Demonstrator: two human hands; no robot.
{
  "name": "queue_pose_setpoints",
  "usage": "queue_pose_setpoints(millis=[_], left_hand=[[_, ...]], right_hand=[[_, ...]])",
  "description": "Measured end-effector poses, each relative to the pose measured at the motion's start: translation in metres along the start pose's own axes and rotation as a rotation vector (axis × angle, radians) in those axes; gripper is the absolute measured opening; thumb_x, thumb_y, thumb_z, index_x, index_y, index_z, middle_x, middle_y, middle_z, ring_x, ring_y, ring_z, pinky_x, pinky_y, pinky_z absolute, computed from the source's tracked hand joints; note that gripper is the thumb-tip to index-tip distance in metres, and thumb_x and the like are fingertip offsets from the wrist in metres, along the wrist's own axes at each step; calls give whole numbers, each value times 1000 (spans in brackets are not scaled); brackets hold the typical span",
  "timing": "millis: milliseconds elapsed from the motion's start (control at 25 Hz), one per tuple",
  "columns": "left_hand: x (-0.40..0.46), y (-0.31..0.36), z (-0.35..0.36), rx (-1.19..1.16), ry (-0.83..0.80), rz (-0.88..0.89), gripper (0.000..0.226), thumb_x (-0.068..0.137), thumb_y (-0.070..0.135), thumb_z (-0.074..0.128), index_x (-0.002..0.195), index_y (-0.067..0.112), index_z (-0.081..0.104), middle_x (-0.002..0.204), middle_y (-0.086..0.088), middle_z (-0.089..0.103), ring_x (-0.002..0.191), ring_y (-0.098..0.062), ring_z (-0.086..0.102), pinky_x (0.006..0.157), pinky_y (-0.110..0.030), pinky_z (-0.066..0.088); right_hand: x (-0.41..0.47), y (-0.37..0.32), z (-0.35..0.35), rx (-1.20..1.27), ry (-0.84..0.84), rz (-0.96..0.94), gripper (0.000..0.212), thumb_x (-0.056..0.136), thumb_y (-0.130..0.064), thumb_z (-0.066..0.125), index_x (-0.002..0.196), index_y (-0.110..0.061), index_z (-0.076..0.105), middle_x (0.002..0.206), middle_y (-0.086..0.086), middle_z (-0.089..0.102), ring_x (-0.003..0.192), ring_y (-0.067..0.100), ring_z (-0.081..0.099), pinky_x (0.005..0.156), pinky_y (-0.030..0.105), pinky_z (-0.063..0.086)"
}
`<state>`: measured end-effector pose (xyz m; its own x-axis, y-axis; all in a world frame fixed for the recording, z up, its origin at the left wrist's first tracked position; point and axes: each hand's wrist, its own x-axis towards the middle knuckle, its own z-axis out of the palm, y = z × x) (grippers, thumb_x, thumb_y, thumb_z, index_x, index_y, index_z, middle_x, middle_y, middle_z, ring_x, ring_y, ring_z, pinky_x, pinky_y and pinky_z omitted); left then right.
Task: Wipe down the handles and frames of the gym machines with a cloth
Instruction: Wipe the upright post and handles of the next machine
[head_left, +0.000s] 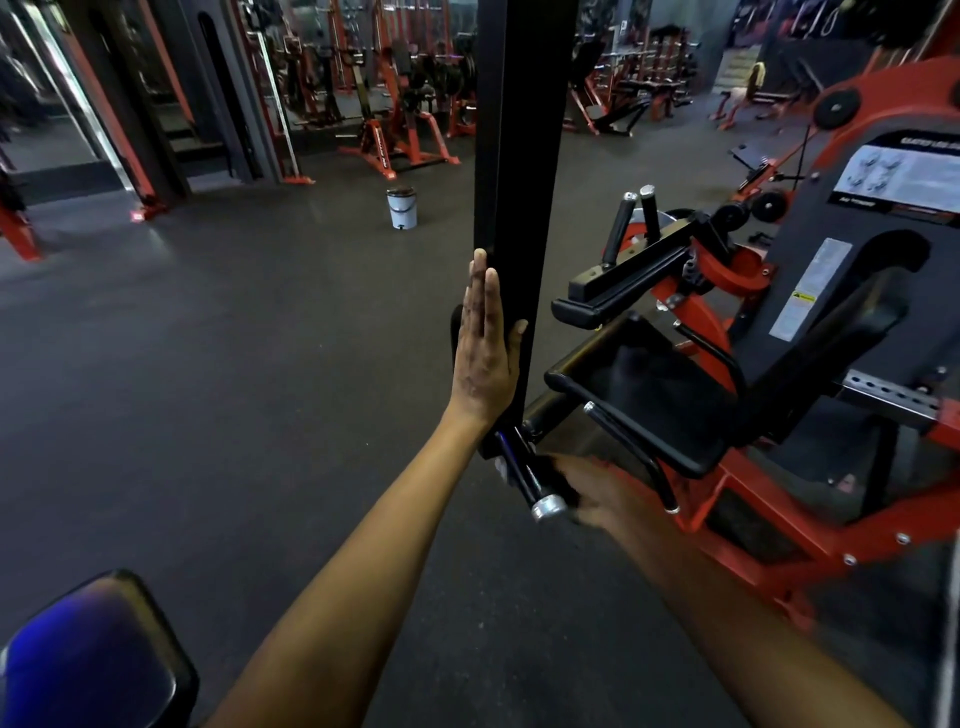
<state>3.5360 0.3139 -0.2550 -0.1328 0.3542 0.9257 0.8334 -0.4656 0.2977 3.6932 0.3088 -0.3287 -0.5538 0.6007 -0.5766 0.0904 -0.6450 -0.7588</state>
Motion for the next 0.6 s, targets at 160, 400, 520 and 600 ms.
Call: queue_pose_setpoints(millis=[160,400,520,600], left_hand=[[0,-1,2,9,14,2,71,103,15,34,149,36,-15,158,18,-16,147,-13,-4,119,-44,17],[-2,-4,3,7,6,21,70,103,15,33,150,35,-15,158,17,-16,148,-13,-4,119,-42,15],[-2,-5,3,5,10,18,71,102,12,34,150,34,-14,158,16,-15,148,-14,-3,120,-39,14],[-2,-5,4,3,8,14,72,102,12,34,150,34,-14,158,16,-15,148,-14,-3,120,-40,14]], right_hand=[[-6,4,-22,-60,-160,7,30,93,3,34,99,6,63,89,18,71,73,20,70,62,28,58],[-12,-7,-13,-212,-151,-51,26,91,6,38,108,12,57,84,14,66,70,16,65,59,20,53],[-31,-16,-46,-363,-131,-162,21,84,13,43,96,9,60,72,11,69,61,12,66,54,17,52],[-29,-34,-37,-331,20,-377,23,85,6,51,106,12,60,93,21,69,80,21,67,78,28,55]])
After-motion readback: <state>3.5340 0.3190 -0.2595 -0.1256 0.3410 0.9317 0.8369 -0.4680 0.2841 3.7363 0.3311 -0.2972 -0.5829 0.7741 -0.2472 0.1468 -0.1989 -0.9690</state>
